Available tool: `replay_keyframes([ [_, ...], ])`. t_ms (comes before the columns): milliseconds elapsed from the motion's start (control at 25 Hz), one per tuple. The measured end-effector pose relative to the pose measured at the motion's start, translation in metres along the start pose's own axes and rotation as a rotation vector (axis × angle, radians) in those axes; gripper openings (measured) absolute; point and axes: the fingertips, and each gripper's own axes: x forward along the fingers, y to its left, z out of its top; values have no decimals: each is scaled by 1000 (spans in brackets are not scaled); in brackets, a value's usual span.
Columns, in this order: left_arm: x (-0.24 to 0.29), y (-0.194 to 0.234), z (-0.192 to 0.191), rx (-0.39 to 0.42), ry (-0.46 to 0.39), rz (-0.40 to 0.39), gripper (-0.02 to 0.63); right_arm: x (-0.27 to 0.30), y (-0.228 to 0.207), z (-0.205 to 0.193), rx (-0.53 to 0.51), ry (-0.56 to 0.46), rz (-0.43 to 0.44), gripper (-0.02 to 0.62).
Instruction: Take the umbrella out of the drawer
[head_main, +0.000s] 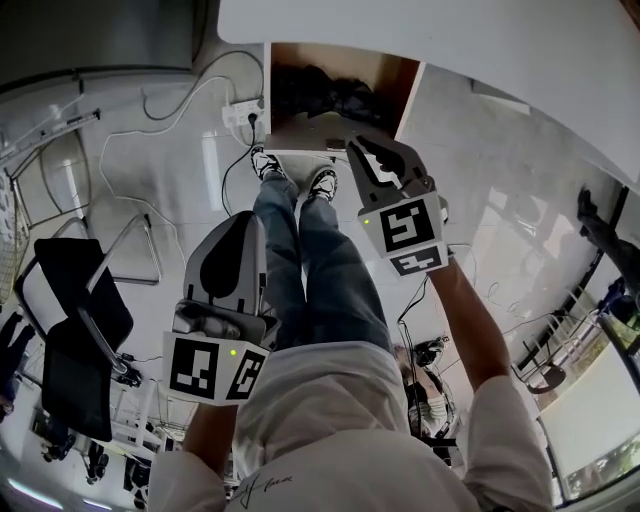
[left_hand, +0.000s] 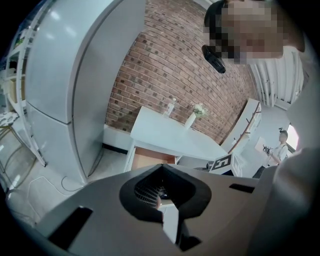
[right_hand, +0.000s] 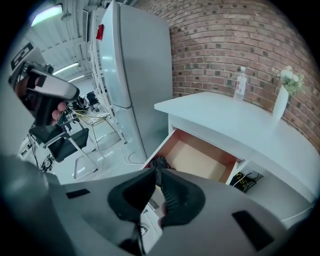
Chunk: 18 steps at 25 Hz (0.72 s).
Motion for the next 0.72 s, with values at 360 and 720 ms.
replay_keyframes([
  [360, 13, 15, -10, -10, 19, 21, 17, 35, -5, -17, -52, 54, 19, 48],
  [720, 20, 20, -24, -24, 46, 24, 17, 61, -12, -36, -117, 119, 28, 64],
])
